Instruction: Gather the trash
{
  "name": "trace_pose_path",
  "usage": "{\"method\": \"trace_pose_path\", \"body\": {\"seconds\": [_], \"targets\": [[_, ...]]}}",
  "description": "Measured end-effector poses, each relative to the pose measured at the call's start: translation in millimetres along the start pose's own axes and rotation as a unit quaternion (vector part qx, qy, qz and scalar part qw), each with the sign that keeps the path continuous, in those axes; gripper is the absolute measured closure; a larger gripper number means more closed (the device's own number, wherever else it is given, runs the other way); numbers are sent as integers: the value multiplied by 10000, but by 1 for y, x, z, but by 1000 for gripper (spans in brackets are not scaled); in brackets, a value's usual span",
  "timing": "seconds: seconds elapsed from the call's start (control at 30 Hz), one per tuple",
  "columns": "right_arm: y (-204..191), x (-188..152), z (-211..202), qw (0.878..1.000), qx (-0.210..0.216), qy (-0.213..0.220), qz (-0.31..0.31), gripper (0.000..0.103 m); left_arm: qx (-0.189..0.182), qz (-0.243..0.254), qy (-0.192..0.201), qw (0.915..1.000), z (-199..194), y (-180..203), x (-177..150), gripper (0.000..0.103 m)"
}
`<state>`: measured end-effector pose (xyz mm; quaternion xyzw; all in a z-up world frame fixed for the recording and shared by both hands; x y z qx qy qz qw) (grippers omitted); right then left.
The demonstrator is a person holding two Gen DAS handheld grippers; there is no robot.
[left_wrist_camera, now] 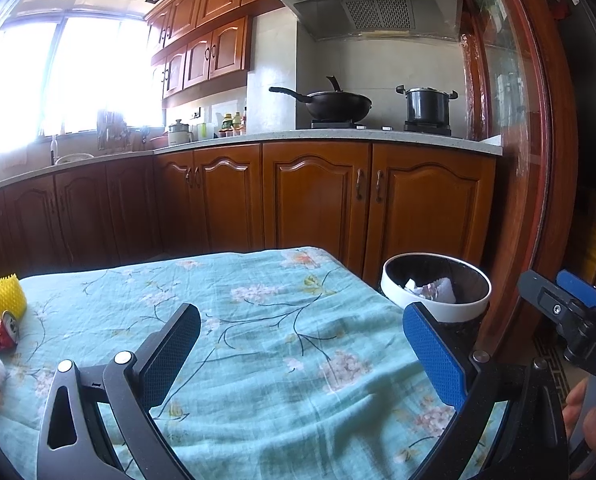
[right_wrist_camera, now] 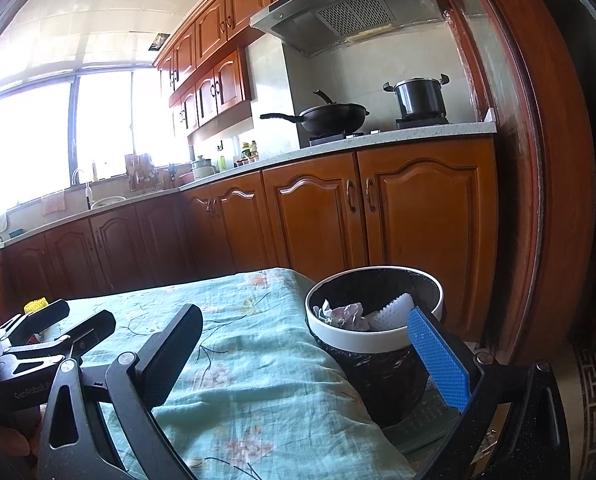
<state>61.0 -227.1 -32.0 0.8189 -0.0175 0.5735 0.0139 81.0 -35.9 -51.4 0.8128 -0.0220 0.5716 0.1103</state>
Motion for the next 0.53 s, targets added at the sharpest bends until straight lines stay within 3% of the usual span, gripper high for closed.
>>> {"method": "trace_pose_path", "body": {"seconds": [0.53], "targets": [[-1, -7, 19, 9991, 135, -403, 68, 0, 42, -168, -266, 9995, 15, -10, 1, 1]]}}
Point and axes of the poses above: each gripper's, at about its wrist camera, not at the fingertips, and z roughly the way its jaws point, y to its right, x to its top, the point moved 4 cm from there along z, roughly the way its jaws point, and after that the axes turned 8 degrees about -z, right-handed, at the moved point
